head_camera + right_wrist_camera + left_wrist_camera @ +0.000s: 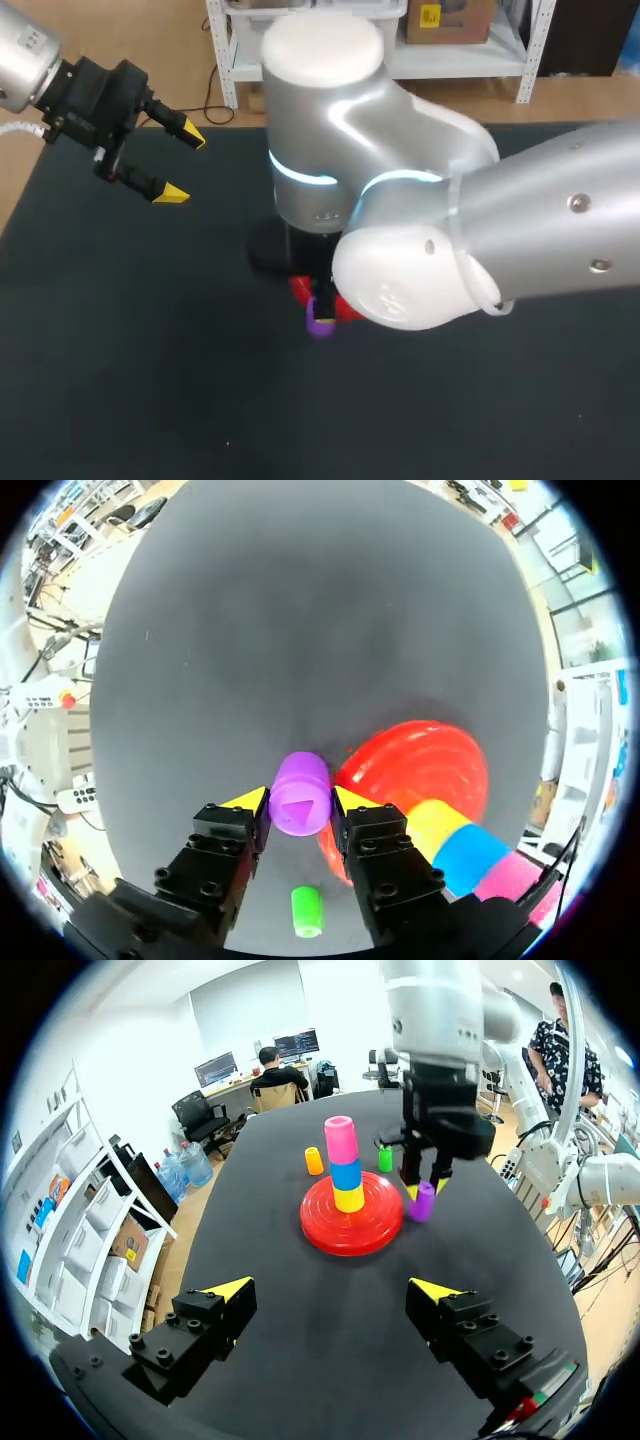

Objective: Pick up and stack the cylinders on the red base in this order: pink,purple,orange,green

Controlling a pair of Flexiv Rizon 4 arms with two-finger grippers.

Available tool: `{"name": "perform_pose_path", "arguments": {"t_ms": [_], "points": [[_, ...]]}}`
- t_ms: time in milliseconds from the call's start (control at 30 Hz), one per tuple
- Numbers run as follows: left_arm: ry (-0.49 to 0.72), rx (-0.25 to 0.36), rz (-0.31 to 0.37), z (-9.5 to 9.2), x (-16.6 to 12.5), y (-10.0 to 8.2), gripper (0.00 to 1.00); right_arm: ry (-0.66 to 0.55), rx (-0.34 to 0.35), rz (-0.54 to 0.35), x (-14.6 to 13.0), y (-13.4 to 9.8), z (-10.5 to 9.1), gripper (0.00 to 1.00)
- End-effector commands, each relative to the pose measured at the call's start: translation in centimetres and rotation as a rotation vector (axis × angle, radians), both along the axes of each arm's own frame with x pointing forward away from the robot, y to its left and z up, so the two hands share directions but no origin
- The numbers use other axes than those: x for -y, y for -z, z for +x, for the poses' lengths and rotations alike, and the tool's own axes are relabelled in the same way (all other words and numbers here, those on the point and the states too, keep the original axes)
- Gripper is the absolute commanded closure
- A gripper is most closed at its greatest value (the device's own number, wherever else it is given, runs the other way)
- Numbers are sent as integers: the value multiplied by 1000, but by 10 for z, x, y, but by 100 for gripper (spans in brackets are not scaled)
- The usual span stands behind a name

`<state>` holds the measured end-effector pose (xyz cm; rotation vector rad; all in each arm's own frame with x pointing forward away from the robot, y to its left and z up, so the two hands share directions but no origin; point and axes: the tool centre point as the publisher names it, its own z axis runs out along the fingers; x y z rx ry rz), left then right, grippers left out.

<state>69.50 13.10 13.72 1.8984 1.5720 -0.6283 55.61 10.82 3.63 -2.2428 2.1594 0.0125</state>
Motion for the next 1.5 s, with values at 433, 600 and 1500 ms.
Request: {"name": "perform_pose_path", "arguments": {"t_ms": [433,600,1500], "points": [[1,0,1,1,0,0,0,78,51,135,15,-137,44,100],[1,0,1,1,0,0,0,77,60,102,25,-165,61,100],[1,0,1,1,0,0,0,159,76,63,50,-154,92,100]]}}
